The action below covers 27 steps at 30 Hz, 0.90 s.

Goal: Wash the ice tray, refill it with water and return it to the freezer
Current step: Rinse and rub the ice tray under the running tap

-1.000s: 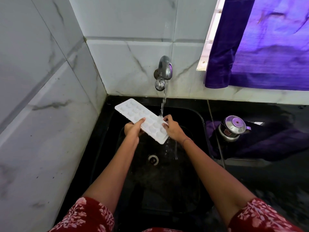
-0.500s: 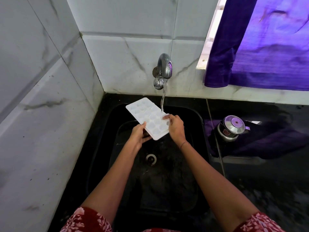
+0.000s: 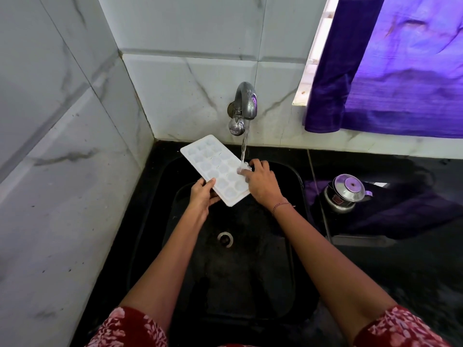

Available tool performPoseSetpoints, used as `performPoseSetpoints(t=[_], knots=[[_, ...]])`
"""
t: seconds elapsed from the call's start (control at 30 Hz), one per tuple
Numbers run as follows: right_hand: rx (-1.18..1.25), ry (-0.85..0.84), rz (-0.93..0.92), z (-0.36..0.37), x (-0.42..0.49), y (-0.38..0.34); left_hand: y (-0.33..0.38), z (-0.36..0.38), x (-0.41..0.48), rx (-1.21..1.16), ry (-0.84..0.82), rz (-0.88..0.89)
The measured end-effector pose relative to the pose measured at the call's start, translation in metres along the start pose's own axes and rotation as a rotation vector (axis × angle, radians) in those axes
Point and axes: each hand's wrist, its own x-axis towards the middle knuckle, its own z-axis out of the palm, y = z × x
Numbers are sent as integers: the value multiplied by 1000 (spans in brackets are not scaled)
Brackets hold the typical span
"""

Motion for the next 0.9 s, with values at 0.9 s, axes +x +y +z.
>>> performPoseSetpoints(t=[0.9], knots=[[-52,66,-95,-10,-11,-3,1,14,7,6,-28,29]])
